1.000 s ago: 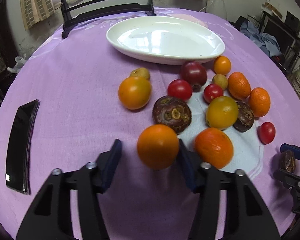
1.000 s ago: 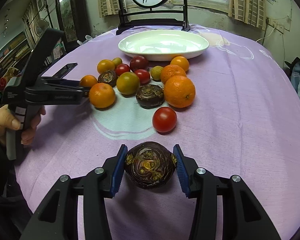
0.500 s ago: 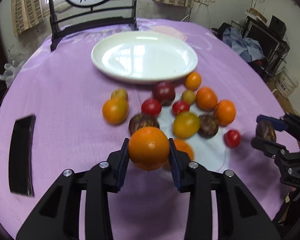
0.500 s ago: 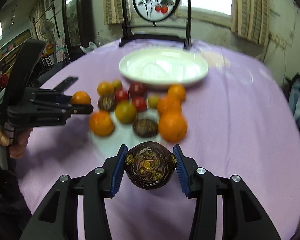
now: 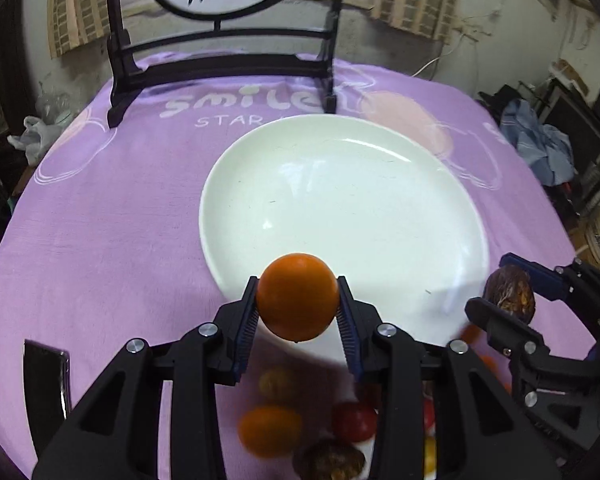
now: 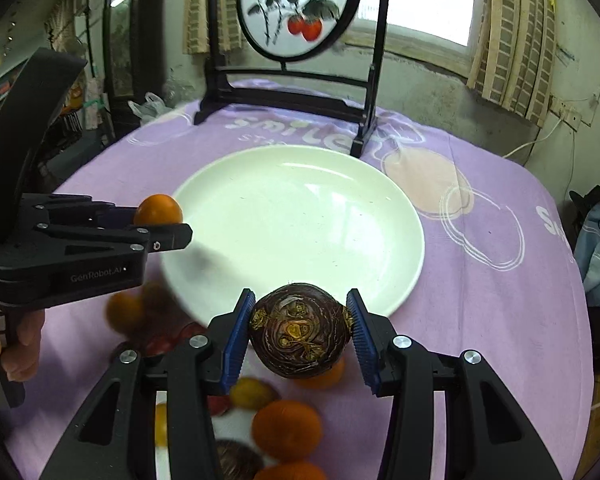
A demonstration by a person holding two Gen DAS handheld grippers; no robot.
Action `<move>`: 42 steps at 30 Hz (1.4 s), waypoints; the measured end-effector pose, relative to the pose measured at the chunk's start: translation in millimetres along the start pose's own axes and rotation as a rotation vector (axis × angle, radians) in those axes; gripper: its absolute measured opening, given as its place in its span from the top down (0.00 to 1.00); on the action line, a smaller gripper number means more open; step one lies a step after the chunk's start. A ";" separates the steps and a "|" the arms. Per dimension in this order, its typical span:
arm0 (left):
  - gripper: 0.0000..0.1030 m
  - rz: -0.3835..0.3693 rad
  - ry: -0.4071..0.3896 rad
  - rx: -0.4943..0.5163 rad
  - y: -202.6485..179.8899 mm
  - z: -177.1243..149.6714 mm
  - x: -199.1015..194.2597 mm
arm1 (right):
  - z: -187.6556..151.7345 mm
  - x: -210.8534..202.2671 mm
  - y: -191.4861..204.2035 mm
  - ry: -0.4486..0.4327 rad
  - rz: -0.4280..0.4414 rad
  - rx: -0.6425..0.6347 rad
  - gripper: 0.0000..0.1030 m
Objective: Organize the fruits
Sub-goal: 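Carry the mangosteen to the white plate with the right gripper while the left grasps an orange, then open the right gripper over the plate while the left releases the orange there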
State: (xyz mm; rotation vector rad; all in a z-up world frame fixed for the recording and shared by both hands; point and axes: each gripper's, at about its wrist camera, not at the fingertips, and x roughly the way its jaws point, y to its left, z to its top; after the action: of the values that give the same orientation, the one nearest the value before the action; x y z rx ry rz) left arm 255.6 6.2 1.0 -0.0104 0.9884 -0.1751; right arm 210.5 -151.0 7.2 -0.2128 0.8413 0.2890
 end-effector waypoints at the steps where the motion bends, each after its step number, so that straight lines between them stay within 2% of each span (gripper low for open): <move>1: 0.65 0.002 0.011 -0.004 0.7 3.1 7.8 | 2.7 6.9 -0.8 0.010 -0.006 -0.003 0.54; 7: 0.65 0.024 0.060 0.005 -7.5 14.6 41.5 | 13.1 36.8 -0.3 0.054 -0.007 -0.008 0.53; 9: 0.62 0.032 0.084 0.000 -9.3 16.0 47.0 | 14.0 39.3 1.9 0.065 -0.009 -0.017 0.47; 11: 0.40 0.039 0.061 -0.009 -8.3 15.4 39.9 | 12.9 32.1 0.4 0.046 -0.009 -0.010 0.44; 13: 0.32 0.060 0.014 -0.008 -8.6 13.4 24.8 | 9.0 20.7 -2.3 0.028 -0.005 0.000 0.40; 15: 0.31 0.067 -0.016 0.007 -10.2 6.7 5.8 | 0.1 6.7 -5.8 0.014 -0.009 0.004 0.39; 17: 0.21 0.071 -0.040 0.014 -10.0 -3.7 -13.4 | -13.8 -8.4 -9.8 0.003 -0.006 0.013 0.34; 19: 0.18 0.071 -0.073 0.015 -9.0 -17.4 -33.2 | -32.2 -24.4 -14.6 -0.008 -0.007 0.026 0.33; 25: 0.13 0.071 -0.109 0.017 -10.7 -66.7 -69.2 | -85.3 -54.8 -20.6 0.004 0.001 0.082 0.30; 29: 0.09 0.061 -0.091 0.001 -11.1 -101.0 -79.0 | -115.4 -72.7 -14.2 -0.002 0.015 0.093 0.28; 31: 0.08 0.033 -0.073 -0.015 -11.0 -117.2 -81.0 | -131.1 -78.0 -6.7 0.007 0.023 0.081 0.26; 37: 0.08 -0.019 -0.015 -0.079 -5.5 -155.5 -79.1 | -162.1 -80.3 12.8 0.046 0.049 0.073 0.25; 42: 0.08 -0.021 0.022 -0.067 -7.9 -169.7 -72.6 | -168.4 -83.5 20.6 0.054 0.065 0.076 0.25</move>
State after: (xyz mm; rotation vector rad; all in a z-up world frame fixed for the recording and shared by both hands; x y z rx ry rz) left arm 74.4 21.5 -31.6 -0.0801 1.0162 -0.1611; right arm 33.1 -195.7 -40.3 -0.1228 0.9126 0.3122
